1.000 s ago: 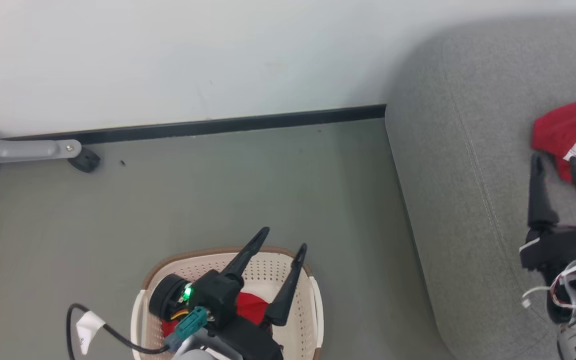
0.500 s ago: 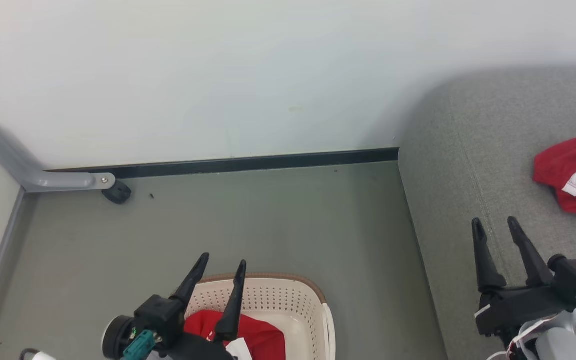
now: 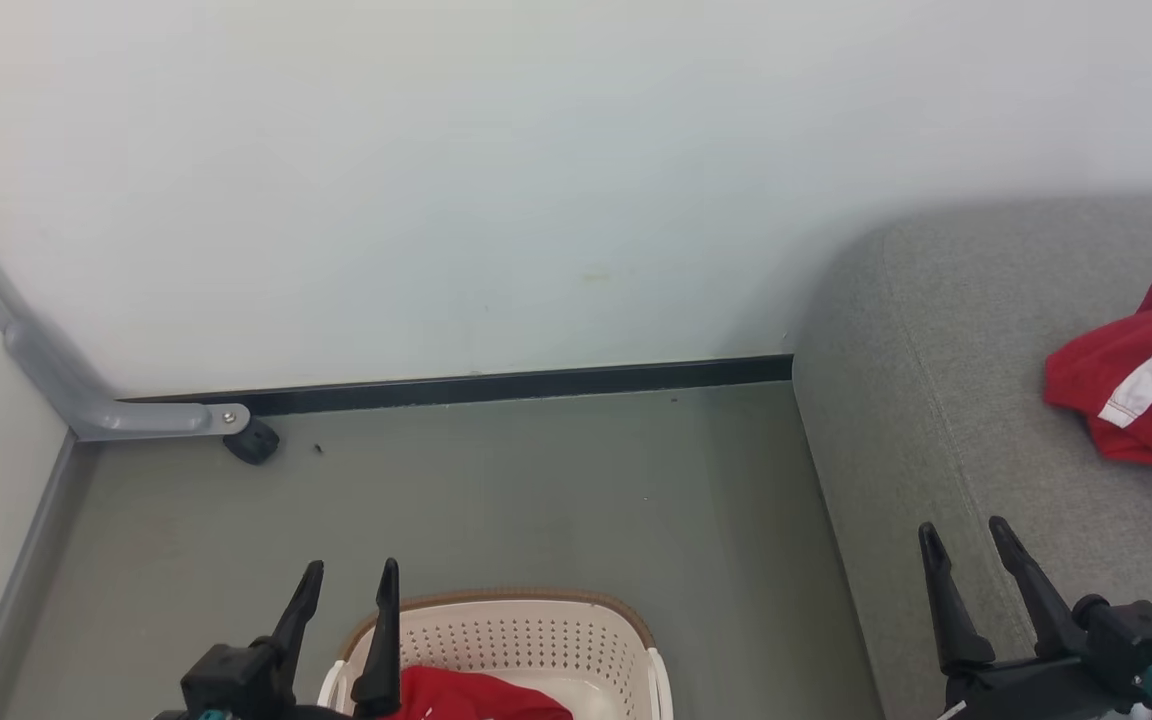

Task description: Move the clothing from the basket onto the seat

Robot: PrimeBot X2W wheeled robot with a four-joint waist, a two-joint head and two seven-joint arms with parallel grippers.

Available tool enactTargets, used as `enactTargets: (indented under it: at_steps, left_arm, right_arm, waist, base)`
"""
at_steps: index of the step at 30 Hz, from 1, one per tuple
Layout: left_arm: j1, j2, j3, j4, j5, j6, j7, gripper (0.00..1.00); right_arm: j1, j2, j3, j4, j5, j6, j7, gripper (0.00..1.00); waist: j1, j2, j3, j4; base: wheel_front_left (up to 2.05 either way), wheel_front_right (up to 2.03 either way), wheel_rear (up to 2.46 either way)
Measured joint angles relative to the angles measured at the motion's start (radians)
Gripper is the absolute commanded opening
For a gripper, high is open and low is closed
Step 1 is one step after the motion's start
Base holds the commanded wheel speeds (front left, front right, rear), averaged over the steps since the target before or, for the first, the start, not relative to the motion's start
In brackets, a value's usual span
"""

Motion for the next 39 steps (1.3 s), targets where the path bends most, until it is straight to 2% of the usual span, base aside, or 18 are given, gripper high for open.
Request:
enactTargets:
  at_steps: [5, 19, 39]
  left_arm:
    - [0.040, -0.007, 0.034, 0.005, 0.012, 0.000, -0.003, 1.00]
    - [0.108, -0.038, 0.086, -0.019, 0.067, 0.000, -0.004, 1.00]
    - [0.116, -0.063, 0.110, -0.038, 0.092, 0.000, -0.008, 1.00]
  right_arm:
    - [0.039, 0.000, -0.001, -0.022, -0.002, -0.002, 0.000, 1.00]
    - [0.127, -0.003, -0.017, -0.093, -0.003, -0.035, 0.000, 1.00]
    - [0.141, -0.012, -0.026, -0.154, -0.003, -0.045, 0.018, 1.00]
  waist:
    - [0.0000, 0.0000, -0.023, -0.001]
    - [0.0001, 0.0001, -0.052, -0.004]
    - [0.0001, 0.0001, -0.034, 0.000]
  base:
    - [0.00, 0.00, 0.00]
    - [0.00, 0.00, 0.00]
    - [0.00, 0.00, 0.00]
